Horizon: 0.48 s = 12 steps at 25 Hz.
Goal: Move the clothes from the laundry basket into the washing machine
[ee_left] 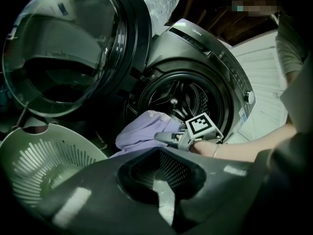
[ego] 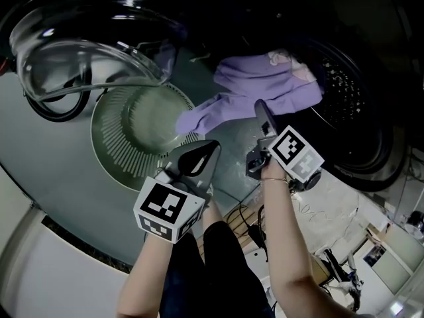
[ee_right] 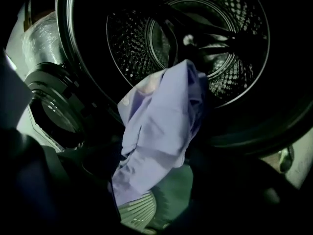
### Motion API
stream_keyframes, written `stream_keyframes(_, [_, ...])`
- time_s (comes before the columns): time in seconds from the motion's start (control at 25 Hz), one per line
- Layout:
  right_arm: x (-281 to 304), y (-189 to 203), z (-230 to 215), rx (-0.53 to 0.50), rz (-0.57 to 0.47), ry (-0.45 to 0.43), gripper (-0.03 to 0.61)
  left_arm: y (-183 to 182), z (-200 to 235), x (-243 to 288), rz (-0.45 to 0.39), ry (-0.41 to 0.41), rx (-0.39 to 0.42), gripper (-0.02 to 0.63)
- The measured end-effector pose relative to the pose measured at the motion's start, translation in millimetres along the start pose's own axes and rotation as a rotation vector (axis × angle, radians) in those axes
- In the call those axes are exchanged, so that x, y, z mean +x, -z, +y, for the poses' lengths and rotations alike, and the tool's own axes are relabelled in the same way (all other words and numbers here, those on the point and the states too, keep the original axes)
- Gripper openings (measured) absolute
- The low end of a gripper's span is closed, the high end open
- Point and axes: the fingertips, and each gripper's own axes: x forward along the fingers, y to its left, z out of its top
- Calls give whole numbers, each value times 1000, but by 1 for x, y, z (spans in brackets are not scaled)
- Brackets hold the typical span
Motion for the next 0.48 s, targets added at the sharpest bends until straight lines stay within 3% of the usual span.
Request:
stream_keyframes(0.2, [35,28,11,172,42,-69,459,9,1,1,17,7,-5,6])
stream_keyframes(0.36, [61,12,11,216,45,-88,355,10,5,0,11,0,-8,6])
stream_keyframes(0.48, [67,4,1,190,67,-53,272,10,6,0,11,1,-8,6])
